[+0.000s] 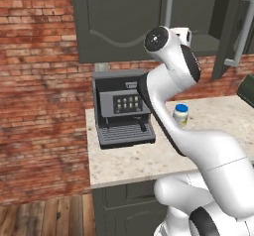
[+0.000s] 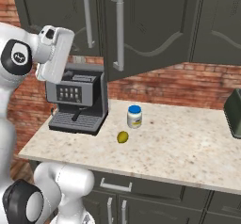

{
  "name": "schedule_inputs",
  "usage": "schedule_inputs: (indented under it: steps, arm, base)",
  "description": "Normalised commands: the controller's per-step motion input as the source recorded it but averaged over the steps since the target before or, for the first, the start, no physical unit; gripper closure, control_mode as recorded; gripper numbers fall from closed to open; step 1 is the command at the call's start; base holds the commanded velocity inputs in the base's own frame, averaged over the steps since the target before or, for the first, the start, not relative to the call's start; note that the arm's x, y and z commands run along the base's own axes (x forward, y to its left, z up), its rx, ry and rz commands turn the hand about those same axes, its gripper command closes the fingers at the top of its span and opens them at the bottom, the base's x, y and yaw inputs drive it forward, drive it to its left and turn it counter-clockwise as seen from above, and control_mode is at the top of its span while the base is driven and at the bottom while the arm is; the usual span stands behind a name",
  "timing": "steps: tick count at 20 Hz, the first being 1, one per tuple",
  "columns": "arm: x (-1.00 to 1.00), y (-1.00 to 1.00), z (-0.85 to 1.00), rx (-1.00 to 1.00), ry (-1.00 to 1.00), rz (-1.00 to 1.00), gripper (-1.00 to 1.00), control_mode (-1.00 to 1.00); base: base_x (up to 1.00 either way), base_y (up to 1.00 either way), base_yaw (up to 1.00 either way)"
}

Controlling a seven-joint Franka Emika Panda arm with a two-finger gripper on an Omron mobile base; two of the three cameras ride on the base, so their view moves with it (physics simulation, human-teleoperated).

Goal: Pick the pan from the cabinet and place it on the stove. Then turn on the stove burner for the pan.

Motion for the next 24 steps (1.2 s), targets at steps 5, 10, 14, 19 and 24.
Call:
schedule_inputs:
  steps: [5, 10, 14, 19, 24]
  arm:
    - [0.08, -0.04, -0.24, -0.15, 0.08, -0.14, -1.0, -1.0]
    - [0.0, -0.28, -0.31, -0.06, 0.03, -0.04, -1.0, -1.0]
    - [0.04, 0.41, -0.15, -0.14, 0.13, -0.03, -1.0, -1.0]
    - [0.03, -0.2, -0.2, -0.07, 0.01, 0.0, -1.0, -1.0]
    - [0.04, -0.31, -0.09, -0.04, 0.0, 0.0, -1.0, -1.0]
  base:
    - [0.0, 0.0, 0.0]
    - [0.0, 0.0, 0.0]
    - [0.0, 0.0, 0.0]
    - [0.0, 0.0, 0.0]
    - [0.0, 0.0, 0.0]
